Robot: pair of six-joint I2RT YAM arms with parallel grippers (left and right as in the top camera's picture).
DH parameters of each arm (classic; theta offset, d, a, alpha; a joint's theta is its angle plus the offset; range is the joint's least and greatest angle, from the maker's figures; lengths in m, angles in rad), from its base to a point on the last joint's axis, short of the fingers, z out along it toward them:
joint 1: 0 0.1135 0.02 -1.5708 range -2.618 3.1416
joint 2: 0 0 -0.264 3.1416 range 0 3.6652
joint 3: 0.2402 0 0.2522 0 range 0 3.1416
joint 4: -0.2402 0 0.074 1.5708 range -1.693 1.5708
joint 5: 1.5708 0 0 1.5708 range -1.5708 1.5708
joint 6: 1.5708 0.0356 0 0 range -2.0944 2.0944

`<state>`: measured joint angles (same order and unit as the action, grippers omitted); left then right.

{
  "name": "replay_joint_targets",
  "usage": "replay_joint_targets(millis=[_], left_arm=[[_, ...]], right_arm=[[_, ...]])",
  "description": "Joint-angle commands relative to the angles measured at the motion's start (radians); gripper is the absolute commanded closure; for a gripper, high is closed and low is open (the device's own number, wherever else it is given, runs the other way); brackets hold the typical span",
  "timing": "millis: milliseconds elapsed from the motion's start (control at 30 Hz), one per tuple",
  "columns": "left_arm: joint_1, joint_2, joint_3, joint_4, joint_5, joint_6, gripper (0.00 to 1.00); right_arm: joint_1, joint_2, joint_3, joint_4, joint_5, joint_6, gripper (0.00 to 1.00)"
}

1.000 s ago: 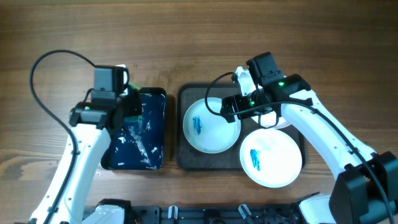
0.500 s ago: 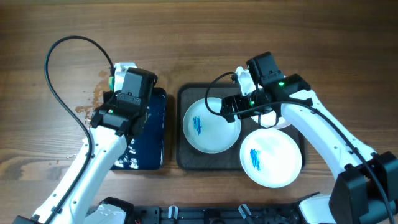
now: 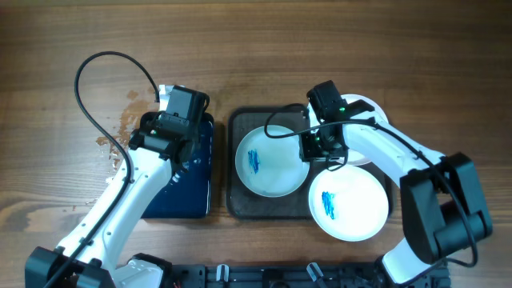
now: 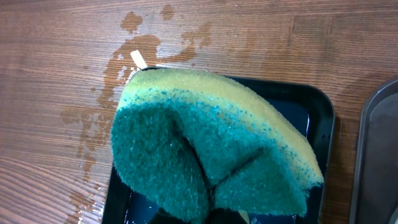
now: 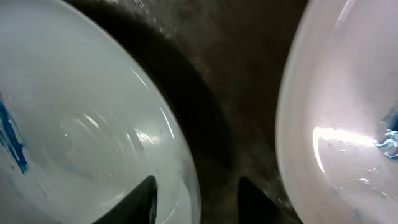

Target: Clean dirty plates on tray and stack at the side

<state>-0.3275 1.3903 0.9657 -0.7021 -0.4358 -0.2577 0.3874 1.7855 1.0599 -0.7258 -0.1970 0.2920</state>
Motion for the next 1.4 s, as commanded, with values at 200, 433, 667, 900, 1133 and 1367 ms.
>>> replay_joint_targets(millis=[200, 433, 667, 900, 1133, 1367], left_arm=[[-0.004, 0.005, 0.003, 0.005, 0.059, -0.02, 0.96], [-0.004, 0.005, 0.003, 0.019, 0.562, -0.02, 0.96], [-0.008, 0.101, 0.002, 0.114, 0.903, -0.051, 0.96], [-0.13, 0.476, 0.002, 0.392, 1.054, -0.188, 0.96], [-0.113, 0.559, 0.002, 0.398, 0.951, -0.27, 0.96], [0.001, 0.559, 0.002, 0.132, 0.546, -0.274, 0.96]], right_arm=[[0.001, 0.055, -0.074, 0.116, -0.085, 0.078, 0.96], [0.001, 0.055, -0.074, 0.132, -0.084, 0.074, 0.96], [0.001, 0.055, -0.074, 0.131, -0.082, 0.074, 0.96], [0.001, 0.055, -0.074, 0.13, -0.082, 0.074, 0.96], [0.001, 0.055, -0.074, 0.122, -0.082, 0.074, 0.96], [0.001, 0.055, -0.074, 0.119, -0.082, 0.075, 0.96]])
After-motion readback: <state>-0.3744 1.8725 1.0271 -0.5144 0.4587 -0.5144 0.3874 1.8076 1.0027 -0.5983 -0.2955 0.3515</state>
